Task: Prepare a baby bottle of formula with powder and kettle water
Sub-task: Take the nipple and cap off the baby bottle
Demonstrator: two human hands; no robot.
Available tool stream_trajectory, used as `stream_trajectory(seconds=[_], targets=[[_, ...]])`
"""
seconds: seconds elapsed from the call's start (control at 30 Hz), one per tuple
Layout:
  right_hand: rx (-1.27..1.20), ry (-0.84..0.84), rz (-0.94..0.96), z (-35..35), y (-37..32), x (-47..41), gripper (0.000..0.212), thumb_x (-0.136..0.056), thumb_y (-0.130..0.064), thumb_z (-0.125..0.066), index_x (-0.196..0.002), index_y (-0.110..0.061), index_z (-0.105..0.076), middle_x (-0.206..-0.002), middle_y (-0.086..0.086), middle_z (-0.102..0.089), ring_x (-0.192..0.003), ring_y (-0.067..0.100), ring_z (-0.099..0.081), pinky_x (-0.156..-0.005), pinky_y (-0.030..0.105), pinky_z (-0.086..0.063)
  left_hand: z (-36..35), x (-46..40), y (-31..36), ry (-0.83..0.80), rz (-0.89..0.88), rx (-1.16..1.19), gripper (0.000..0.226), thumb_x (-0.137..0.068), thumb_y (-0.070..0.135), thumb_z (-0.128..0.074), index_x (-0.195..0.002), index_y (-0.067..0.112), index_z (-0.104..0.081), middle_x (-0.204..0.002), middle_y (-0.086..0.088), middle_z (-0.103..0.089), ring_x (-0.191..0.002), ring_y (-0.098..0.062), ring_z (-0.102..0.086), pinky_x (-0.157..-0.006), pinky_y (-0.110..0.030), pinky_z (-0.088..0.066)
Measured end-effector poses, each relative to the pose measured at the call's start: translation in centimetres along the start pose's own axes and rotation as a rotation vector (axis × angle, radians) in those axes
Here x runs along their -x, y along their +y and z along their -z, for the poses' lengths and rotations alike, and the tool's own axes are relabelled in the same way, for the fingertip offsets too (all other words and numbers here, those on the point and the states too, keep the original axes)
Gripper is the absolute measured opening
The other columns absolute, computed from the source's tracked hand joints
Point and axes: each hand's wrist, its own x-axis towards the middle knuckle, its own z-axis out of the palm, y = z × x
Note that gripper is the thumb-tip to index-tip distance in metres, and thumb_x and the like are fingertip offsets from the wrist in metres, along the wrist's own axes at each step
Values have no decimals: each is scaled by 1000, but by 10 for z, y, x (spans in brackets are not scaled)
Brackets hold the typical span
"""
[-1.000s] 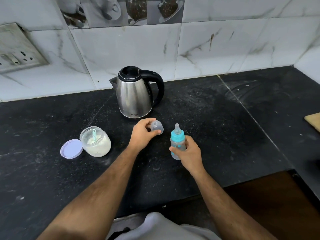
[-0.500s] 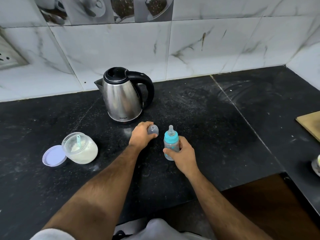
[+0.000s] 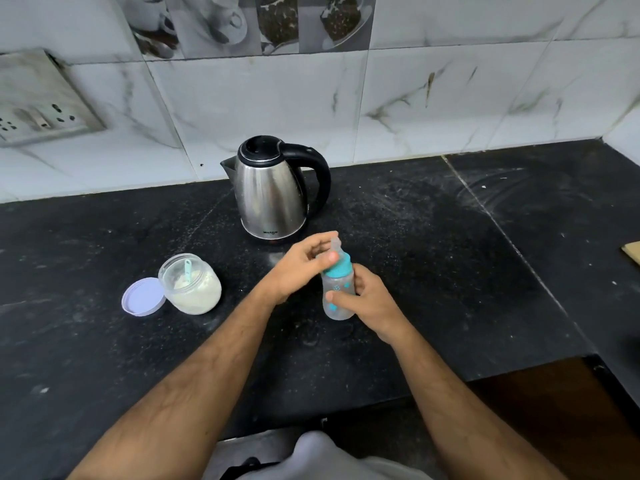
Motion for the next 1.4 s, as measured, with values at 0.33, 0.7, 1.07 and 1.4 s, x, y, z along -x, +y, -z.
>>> stream_trajectory(seconds=[0.33, 0.7, 1.07, 1.4], targets=[[-48, -273, 66, -20, -38, 7, 36, -76, -30, -71, -109, -16, -68, -104, 10, -71, -102, 17, -68, -90, 31, -55, 3, 19, 36, -165, -3, 158, 10, -83, 22, -68, -90, 16, -69, -111, -9, -74, -120, -27, -63, -107, -65, -39], [146, 8, 149, -30, -48, 4, 13, -80, -10, -68, -88, -21, -67, -80, -3, -69, -75, 8, -67, -66, 25, -52, -15, 15, 46, 66, -76, 187, 6, -78, 11, -59, -73, 14, -63, -84, -5, -72, -108, -26, -68, -91, -34, -55], [425, 298, 94, -39, -38, 6, 42, -72, -32, -75, -109, -17, -62, -92, -5, -71, -82, 11, -67, -75, 34, -55, -37, 22, 45, 360, 100, 219, 24, -81, 24, -75, -95, 5, -69, -93, -16, -71, -82, -17, -66, -75, -31, -56], [-88, -333, 59, -26, -46, 14, 22, -74, -27, -65, -83, -7, -67, -77, 7, -69, -73, 20, -68, -70, 34, -55, -3, 31, 45, -142, 41, 297, 10, -71, 30, -71, -78, 24, -74, -112, -7, -74, -114, -32, -63, -100, -49, -49]])
